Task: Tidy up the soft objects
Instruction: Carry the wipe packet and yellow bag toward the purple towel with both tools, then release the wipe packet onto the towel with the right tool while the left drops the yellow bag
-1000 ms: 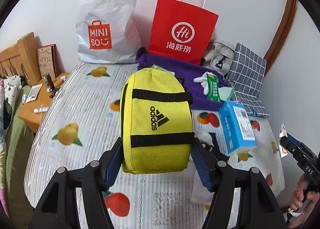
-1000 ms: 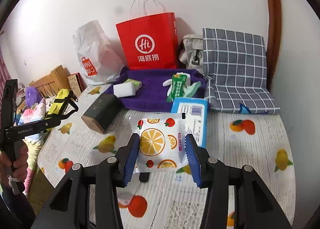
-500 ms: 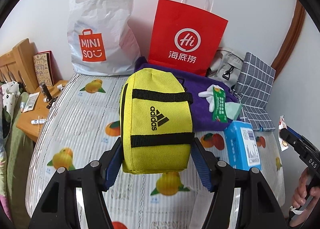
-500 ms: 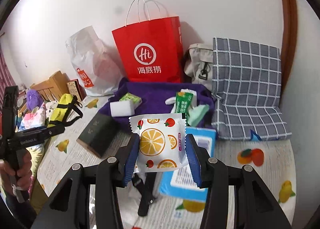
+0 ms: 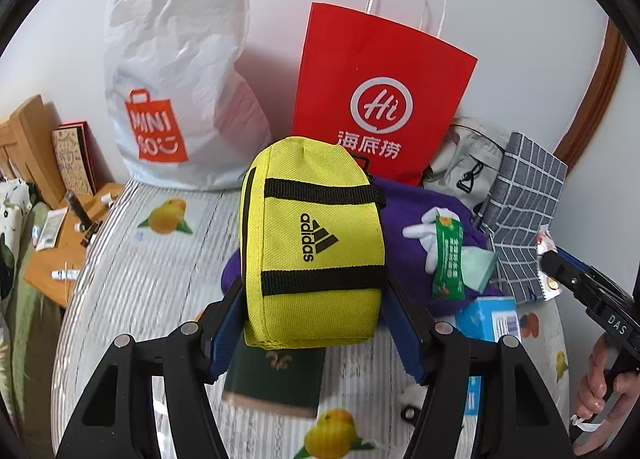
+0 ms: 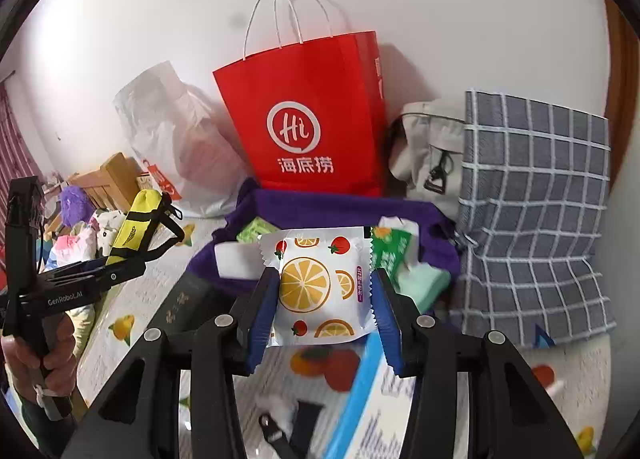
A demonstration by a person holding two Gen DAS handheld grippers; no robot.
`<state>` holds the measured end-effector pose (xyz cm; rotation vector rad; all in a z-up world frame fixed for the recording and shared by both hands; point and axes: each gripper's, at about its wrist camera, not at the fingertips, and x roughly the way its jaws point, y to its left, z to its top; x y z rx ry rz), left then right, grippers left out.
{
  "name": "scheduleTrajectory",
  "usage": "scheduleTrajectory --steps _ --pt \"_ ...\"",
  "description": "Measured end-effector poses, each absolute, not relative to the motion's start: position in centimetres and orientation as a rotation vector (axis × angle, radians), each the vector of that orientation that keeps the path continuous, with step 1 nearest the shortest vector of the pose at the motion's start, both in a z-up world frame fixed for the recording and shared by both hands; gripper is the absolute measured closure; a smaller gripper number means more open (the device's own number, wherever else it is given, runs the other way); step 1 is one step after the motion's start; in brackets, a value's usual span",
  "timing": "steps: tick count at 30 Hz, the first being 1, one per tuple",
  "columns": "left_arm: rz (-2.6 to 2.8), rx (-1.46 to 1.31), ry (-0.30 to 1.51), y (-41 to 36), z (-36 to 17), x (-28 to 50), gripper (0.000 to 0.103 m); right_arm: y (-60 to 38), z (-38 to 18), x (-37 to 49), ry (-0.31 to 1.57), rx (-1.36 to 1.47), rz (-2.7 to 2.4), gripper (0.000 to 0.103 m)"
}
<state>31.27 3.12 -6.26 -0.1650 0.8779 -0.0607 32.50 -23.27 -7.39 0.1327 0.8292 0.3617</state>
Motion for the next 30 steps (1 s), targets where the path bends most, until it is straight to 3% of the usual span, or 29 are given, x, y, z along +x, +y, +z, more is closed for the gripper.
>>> scheduleTrajectory --steps 12,30 --pt "-0.09 -0.15 0.893 1.5 -6.2 36.2 0.039 -22.1 -8.3 38.5 0.828 0.187 0.406 0.057" --pt "-0.112 -0.202 0.975 0.0 -12.1 44.7 0.039 -20.9 -17.0 43.5 1.026 0.158 0.392 0.057"
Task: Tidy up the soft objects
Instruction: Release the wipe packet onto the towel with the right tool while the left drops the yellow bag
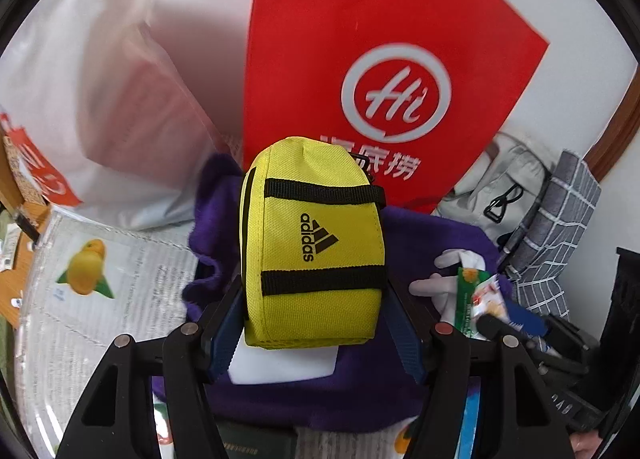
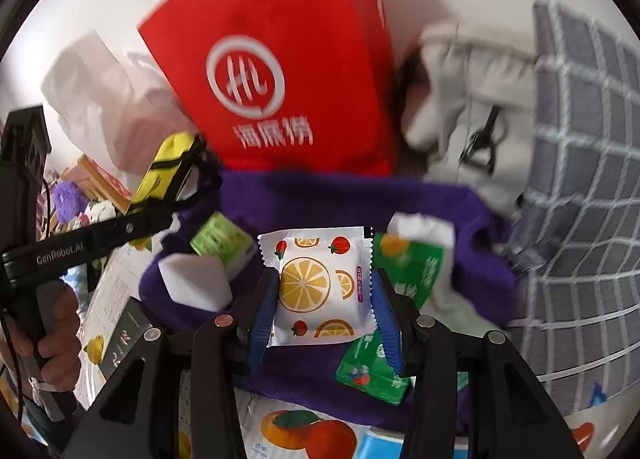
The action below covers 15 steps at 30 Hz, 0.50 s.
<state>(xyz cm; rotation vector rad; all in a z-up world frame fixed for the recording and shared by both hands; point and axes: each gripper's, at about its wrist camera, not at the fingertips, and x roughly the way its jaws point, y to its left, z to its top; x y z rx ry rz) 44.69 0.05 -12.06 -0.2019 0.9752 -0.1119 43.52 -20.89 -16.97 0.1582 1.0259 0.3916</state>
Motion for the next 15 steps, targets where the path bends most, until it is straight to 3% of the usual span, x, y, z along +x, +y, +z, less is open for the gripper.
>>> scheduleTrajectory --steps 15 --pt "-0.161 -0.24 1.115 -0.2 -16.9 47.1 0.039 -20.1 -21.2 44.8 1.122 0.116 0.317 0.053"
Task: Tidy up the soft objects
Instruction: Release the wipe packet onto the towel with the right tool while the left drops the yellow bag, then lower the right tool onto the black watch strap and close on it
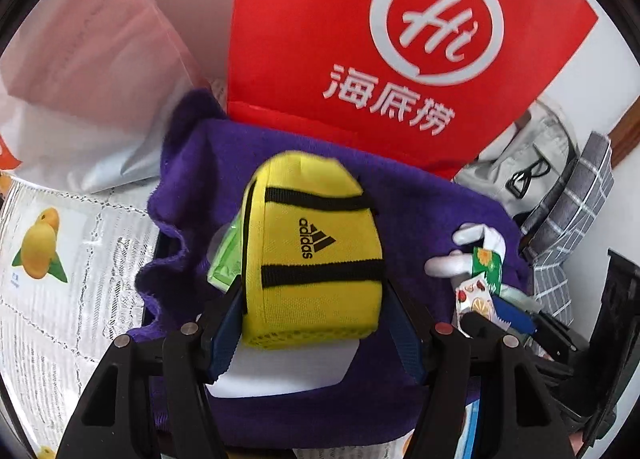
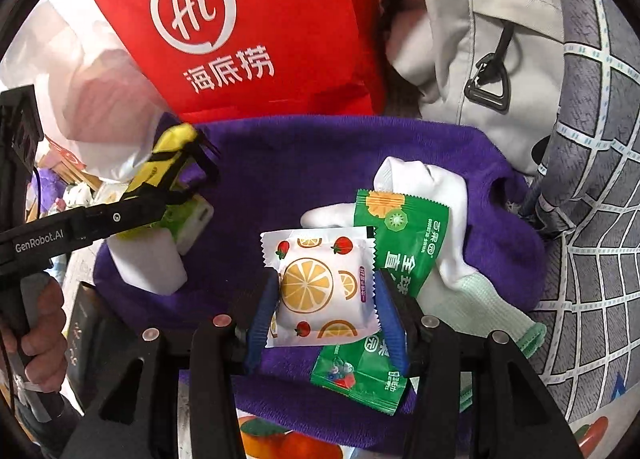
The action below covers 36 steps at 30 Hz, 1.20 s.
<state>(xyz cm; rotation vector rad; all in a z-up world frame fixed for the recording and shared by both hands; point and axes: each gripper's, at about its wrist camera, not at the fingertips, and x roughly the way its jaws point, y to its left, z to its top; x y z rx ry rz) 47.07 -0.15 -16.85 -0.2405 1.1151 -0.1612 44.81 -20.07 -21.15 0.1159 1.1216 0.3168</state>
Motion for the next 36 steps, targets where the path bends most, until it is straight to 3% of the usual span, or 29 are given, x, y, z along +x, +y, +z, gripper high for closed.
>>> scheduleTrajectory --steps 6,9,14,16,26,27,29,30,36 --pt "-0.159 -0.241 1.12 -0.1 -17.2 47.1 0.039 -19.9 -21.3 45.0 1.12 0.108 0.309 0.052" --pt "-0.158 -0.237 1.123 -0.1 -17.1 47.2 0.038 -19.8 -21.6 45.2 1.119 0.117 0.306 0.046" --pt "-0.154 -0.229 1.099 0.0 -16.1 46.9 0.029 -20.1 -20.7 45.0 1.101 0.125 0.307 0.041" --pt "-0.133 -0.204 1.066 0.0 -15.2 46.5 0.024 -20.1 -19.8 44.5 1.078 0.135 0.316 0.039" --pt "-0.125 -0.17 0.958 -0.1 -10.0 43.1 0.024 -20.9 -13.5 39.2 0.91 0.194 0.327 0.039" --pt "-0.124 -0.166 0.947 -0.1 -9.5 42.3 0.024 -20.9 -13.3 38.2 0.922 0.175 0.337 0.041" --pt "-0.129 -0.15 0.952 0.0 -9.1 40.9 0.024 -20.8 -13.5 36.1 0.955 0.116 0.345 0.065" --pt "-0.133 -0.138 0.957 0.1 -9.0 39.9 0.024 -20.7 -13.7 34.9 0.971 0.108 0.347 0.07" --pt "-0.127 -0.127 0.946 2.0 -9.2 33.8 0.024 -19.4 -15.5 27.2 1.025 0.079 0.438 0.072"
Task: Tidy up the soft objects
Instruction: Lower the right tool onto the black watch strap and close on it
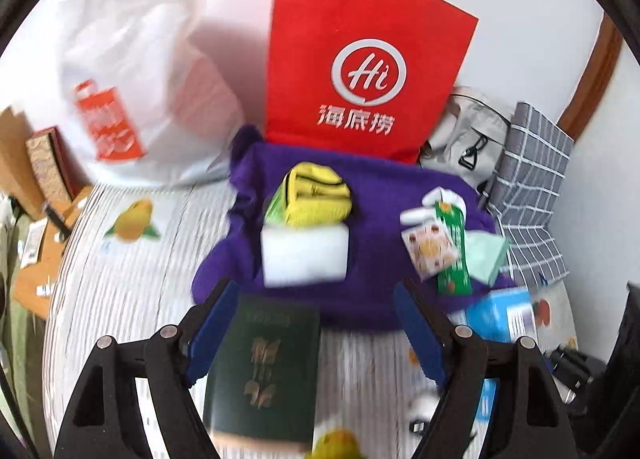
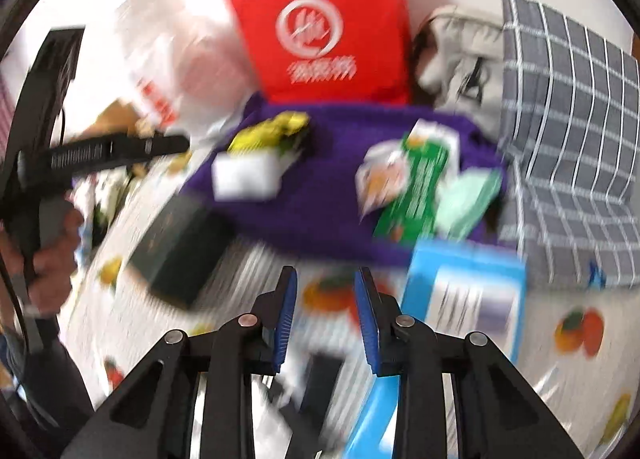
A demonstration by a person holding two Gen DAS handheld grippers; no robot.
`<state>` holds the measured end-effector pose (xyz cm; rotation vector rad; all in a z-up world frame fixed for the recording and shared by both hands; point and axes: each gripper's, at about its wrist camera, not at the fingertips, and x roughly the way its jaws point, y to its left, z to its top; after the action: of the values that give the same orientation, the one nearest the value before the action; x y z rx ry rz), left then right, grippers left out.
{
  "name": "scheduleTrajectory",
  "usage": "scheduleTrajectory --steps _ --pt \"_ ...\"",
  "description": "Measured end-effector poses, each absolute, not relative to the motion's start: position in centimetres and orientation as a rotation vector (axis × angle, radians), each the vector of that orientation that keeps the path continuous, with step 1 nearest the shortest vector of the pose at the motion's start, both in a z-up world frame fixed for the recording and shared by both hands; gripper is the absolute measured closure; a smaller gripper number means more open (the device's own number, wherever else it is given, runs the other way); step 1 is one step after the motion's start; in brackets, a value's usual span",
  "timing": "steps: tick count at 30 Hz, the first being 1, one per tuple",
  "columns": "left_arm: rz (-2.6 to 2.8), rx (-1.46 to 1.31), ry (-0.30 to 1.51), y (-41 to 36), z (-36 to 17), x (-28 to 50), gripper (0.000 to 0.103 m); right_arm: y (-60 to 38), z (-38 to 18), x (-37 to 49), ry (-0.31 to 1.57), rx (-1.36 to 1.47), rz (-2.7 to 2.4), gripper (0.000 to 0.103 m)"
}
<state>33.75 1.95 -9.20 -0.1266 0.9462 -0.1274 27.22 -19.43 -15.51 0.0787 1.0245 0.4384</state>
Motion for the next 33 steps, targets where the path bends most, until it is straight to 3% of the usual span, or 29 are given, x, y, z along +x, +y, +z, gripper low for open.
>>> scheduleTrajectory --steps 8,18,22,24,33 --pt "-0.144 -0.162 0.93 3.4 -10.7 25.9 0.024 -17.1 -18.9 19.6 1.072 -0.045 0.49 0.072" --pt "-0.182 -0.177 0.948 3.7 -13.8 19.2 0.024 -16.0 -22.3 19.0 1.045 -0.202 0.37 0.068" --pt "-0.173 -0.182 0.945 4.0 -14.0 18.1 0.024 -16.4 -21.8 18.8 1.051 -0.16 0.382 0.08" --pt "-0.177 -0.195 0.948 4.3 -14.1 17.8 0.024 -16.5 -20.9 18.3 1.036 -0.135 0.4 0.094" --pt "-0.177 -0.223 0.957 4.8 -14.5 16.5 0.024 -17.1 -20.4 17.2 1.047 -0.063 0.414 0.096"
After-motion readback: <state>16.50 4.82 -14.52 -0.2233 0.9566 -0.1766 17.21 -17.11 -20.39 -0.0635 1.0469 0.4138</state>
